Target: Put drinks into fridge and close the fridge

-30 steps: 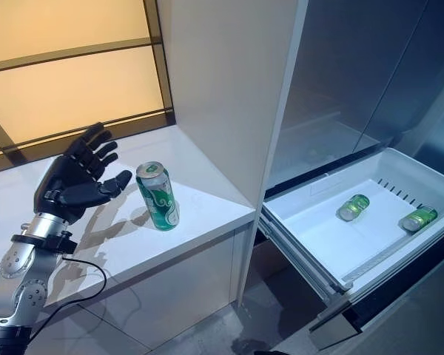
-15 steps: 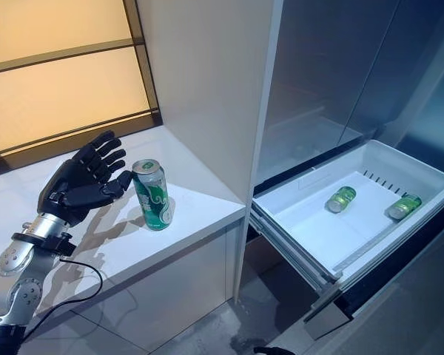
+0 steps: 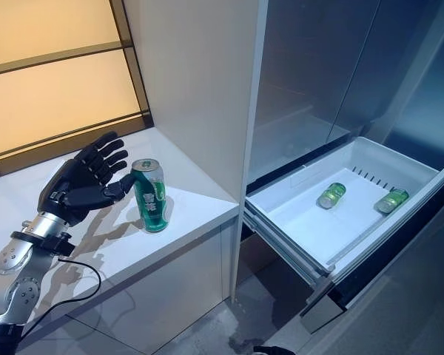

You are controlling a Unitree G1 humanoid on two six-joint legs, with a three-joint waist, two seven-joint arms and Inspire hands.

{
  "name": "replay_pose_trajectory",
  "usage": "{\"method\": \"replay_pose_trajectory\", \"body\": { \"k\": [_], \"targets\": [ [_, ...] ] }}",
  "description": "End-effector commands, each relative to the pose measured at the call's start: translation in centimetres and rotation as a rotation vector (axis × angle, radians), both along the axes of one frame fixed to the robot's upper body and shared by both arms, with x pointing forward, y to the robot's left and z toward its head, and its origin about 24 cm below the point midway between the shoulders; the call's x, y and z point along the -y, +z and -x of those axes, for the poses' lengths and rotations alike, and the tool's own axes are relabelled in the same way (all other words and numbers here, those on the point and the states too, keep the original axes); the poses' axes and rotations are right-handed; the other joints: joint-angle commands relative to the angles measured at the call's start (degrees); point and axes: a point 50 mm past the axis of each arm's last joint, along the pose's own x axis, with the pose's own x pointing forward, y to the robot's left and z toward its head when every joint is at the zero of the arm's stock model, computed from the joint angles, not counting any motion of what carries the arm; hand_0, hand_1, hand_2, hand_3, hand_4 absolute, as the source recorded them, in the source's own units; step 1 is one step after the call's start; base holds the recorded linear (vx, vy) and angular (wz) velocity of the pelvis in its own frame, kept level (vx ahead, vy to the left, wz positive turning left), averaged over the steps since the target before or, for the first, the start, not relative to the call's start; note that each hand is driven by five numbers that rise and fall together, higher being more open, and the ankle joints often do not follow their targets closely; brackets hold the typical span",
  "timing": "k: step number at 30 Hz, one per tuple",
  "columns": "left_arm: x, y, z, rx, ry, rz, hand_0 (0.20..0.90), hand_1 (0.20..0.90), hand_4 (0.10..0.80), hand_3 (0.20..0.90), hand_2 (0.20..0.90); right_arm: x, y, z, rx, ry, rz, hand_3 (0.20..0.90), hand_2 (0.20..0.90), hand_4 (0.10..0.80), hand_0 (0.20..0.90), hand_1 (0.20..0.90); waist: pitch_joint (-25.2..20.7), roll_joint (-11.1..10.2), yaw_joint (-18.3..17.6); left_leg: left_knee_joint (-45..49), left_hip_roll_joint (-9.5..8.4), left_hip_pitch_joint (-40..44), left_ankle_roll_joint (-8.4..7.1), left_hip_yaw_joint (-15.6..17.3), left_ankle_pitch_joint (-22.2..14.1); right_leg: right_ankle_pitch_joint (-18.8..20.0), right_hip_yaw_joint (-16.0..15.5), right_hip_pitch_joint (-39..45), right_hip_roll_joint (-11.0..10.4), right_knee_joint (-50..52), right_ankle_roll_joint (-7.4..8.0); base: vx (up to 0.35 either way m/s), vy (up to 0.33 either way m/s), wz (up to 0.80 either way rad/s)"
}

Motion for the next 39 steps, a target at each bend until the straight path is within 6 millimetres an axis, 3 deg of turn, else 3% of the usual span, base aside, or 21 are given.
{"method": "replay_pose_trajectory", "body": {
  "k": [1, 39],
  "targets": [
    [-1.4, 5.3, -0.7, 0.242, 0.081, -0.055, 0.900, 0.900, 0.800, 0.900, 0.900, 0.1, -0.2, 0.9, -0.059, 0.040, -0.006, 0.900, 0.900, 0.800, 0.900, 0.900, -1.1, -0.5, -1.0, 1.1, -2.75, -0.7, 1.05, 0.7, -3.9, -8.6, 2.7, 0.7, 1.9, 5.4, 1.59, 0.000, 0.000, 0.00],
    [-4.1, 6.4, 2.0, 0.429, 0.270, -0.027, 0.900, 0.900, 0.800, 0.900, 0.900, 0.0, -0.3, 1.2, -0.063, 0.023, 0.002, 0.900, 0.900, 0.800, 0.900, 0.900, -1.4, -1.4, 0.7, 1.2, -3.11, -1.8, 1.08, -0.6, -3.2, -8.4, 2.1, -0.1, 2.0, 5.7, 1.19, -0.001, 0.000, 0.00]
  ]
}}
